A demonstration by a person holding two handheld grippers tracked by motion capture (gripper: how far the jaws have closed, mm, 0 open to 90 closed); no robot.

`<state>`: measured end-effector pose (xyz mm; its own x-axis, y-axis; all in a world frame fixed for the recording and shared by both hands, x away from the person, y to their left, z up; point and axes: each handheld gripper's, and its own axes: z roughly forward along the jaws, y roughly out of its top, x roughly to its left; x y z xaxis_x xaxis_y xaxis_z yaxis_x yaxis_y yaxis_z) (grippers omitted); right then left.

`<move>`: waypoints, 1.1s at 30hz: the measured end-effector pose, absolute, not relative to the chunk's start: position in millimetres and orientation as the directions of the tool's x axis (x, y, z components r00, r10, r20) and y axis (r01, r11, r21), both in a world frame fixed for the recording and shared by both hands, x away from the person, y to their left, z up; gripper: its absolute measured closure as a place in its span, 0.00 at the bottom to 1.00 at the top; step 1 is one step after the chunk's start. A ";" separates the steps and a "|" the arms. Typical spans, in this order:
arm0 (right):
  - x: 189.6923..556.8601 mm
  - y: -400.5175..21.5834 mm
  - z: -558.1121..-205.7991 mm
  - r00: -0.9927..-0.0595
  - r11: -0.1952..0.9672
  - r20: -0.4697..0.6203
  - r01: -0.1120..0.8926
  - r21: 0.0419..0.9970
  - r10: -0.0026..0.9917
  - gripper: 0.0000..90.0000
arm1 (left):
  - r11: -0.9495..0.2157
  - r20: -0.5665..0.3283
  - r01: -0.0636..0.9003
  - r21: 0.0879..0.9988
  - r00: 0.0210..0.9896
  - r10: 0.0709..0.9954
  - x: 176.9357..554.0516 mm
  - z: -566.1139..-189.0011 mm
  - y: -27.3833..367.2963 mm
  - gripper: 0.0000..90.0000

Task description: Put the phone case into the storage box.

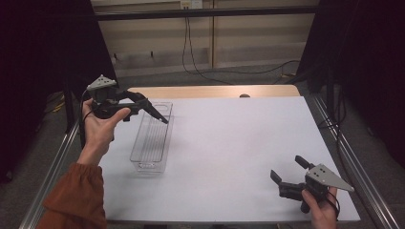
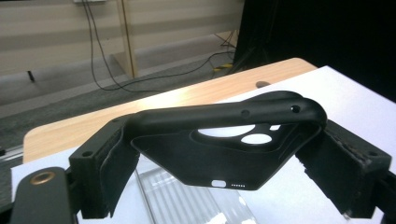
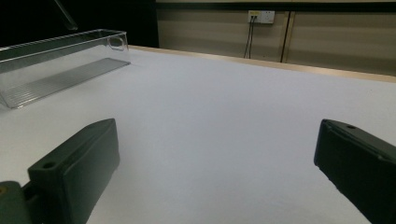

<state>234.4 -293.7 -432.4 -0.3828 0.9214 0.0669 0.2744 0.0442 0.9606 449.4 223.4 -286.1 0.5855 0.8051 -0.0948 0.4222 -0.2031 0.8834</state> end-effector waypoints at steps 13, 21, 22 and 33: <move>234.2 -293.9 -432.9 -0.389 0.050 0.062 0.273 0.961 0.919 0.00 | -0.215 -0.067 0.447 0.869 0.535 0.842 473.1 -300.3 211.2 0.16; 234.0 -294.4 -433.0 -0.388 0.052 0.060 0.271 0.961 0.920 0.00 | -0.221 -0.039 0.454 0.863 0.497 0.867 482.6 -305.0 204.6 0.16; 234.1 -294.2 -433.1 -0.390 0.053 0.060 0.271 0.961 0.919 0.00 | -0.217 -0.039 0.456 0.863 0.489 0.871 483.4 -305.4 203.9 0.16; 233.9 -293.1 -433.1 -0.392 0.055 0.056 0.266 0.962 0.918 0.00 | -0.205 -0.029 0.480 0.853 0.435 0.900 496.4 -315.2 199.7 0.16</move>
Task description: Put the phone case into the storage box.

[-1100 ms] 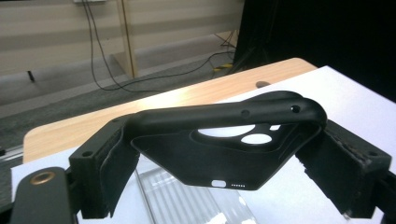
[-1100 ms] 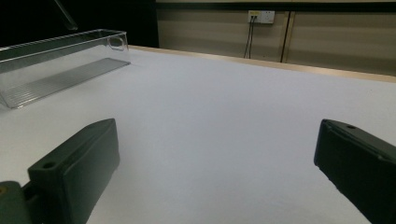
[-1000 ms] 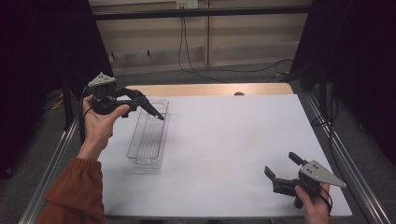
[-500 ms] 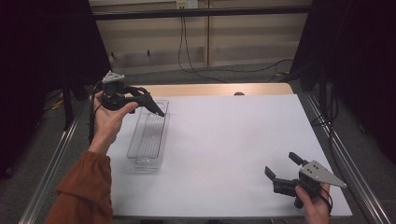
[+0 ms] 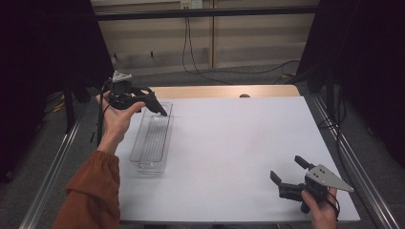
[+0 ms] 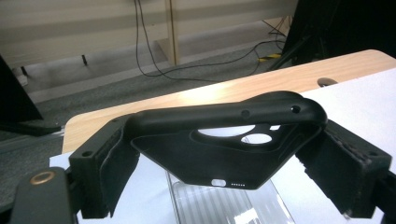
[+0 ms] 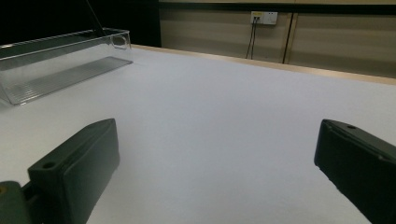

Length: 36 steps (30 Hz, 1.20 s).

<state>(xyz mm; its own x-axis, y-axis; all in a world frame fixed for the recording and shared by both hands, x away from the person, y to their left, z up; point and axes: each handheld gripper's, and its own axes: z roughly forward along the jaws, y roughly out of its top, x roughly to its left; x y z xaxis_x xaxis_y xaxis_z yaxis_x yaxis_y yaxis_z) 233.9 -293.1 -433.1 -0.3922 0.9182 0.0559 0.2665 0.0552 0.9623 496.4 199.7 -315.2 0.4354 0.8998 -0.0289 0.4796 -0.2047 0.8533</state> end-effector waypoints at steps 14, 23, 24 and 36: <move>233.5 -293.5 -433.0 -0.393 0.059 0.051 0.264 0.963 0.918 0.00 | -0.187 -0.013 0.518 0.835 0.359 0.933 506.2 -329.8 187.5 0.16; 233.8 -292.9 -433.8 -0.400 0.064 0.051 0.270 0.961 0.915 0.00 | -0.168 -0.018 0.536 0.827 0.325 0.945 512.3 -338.6 179.6 0.16; 233.8 -292.8 -433.9 -0.402 0.065 0.051 0.270 0.961 0.914 0.00 | -0.169 -0.015 0.538 0.826 0.320 0.947 513.2 -340.0 178.6 0.16; 233.7 -291.9 -434.3 -0.410 0.072 0.047 0.270 0.960 0.911 0.00 | -0.146 -0.018 0.556 0.818 0.279 0.960 519.8 -349.6 170.9 0.16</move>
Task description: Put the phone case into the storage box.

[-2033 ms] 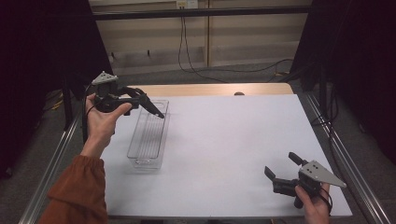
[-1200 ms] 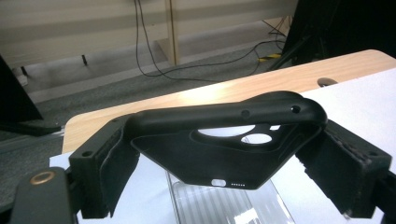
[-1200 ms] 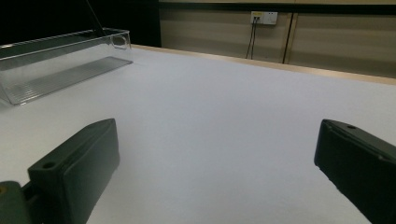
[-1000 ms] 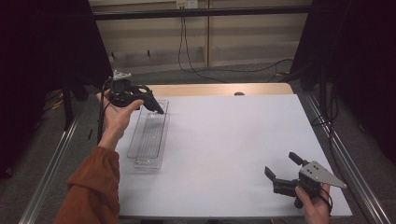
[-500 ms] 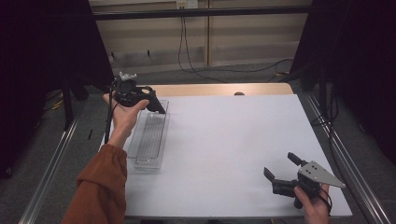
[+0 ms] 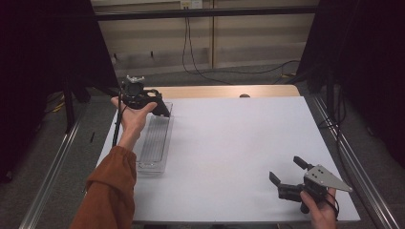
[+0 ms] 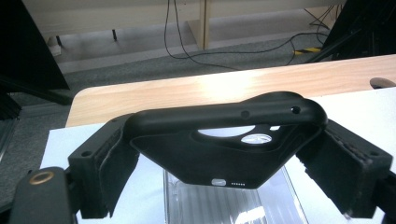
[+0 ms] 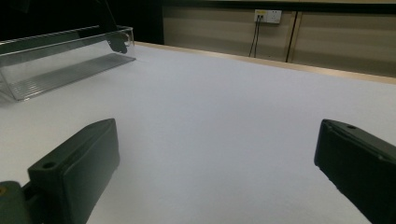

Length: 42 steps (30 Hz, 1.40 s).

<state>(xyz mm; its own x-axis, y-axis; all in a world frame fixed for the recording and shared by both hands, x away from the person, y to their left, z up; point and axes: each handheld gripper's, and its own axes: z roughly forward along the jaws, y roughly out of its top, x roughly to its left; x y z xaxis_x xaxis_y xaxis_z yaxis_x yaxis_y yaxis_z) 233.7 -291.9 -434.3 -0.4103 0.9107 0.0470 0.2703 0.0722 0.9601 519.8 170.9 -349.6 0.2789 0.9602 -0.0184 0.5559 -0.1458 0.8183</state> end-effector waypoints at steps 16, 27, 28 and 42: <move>234.0 -290.8 -435.2 -0.414 0.083 0.041 0.277 0.957 0.909 0.00 | -0.174 0.025 0.526 0.832 0.277 0.961 523.7 -359.0 163.0 0.14; 234.1 -290.3 -435.4 -0.421 0.091 0.038 0.282 0.955 0.906 0.00 | -0.200 0.034 0.509 0.837 0.316 0.948 528.0 -359.8 161.0 0.14; 234.1 -290.2 -435.5 -0.421 0.091 0.038 0.283 0.955 0.906 0.00 | -0.202 0.033 0.511 0.835 0.320 0.947 528.5 -359.3 161.8 0.14; 234.2 -290.3 -435.9 -0.426 0.093 0.038 0.284 0.954 0.904 0.00 | -0.208 0.018 0.506 0.837 0.354 0.935 536.3 -363.4 159.5 0.12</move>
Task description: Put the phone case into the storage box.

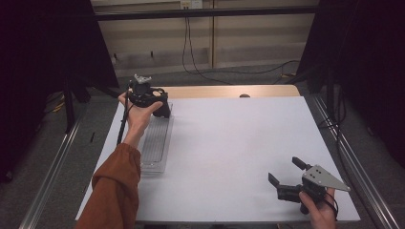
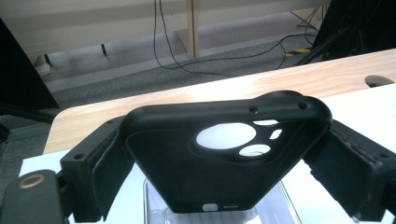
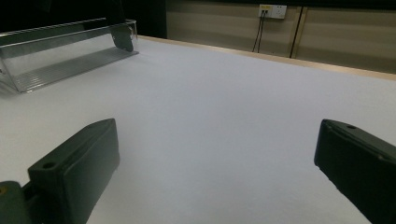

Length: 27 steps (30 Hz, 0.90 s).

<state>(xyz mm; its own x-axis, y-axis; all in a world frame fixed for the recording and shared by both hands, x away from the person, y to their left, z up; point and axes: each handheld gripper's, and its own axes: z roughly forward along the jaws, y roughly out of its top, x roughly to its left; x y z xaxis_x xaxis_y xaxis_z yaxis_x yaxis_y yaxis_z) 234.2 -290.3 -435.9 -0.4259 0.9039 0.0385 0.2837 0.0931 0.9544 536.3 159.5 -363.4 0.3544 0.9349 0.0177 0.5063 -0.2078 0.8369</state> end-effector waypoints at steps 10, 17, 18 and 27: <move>234.3 -290.3 -436.1 -0.427 0.095 0.038 0.284 0.954 0.904 0.00 | -0.196 0.009 0.501 0.843 0.352 0.936 540.3 -366.1 159.4 0.11; 234.2 -290.1 -436.2 -0.428 0.094 0.040 0.286 0.954 0.903 0.00 | -0.193 0.004 0.497 0.846 0.357 0.934 544.9 -367.4 157.9 0.12; 234.2 -290.1 -436.2 -0.427 0.094 0.040 0.287 0.953 0.903 0.00 | -0.191 0.004 0.494 0.848 0.356 0.934 545.4 -367.5 156.8 0.12; 234.2 -290.5 -436.3 -0.428 0.094 0.040 0.285 0.954 0.903 0.00 | -0.215 0.023 0.490 0.845 0.367 0.930 551.0 -369.6 154.3 0.11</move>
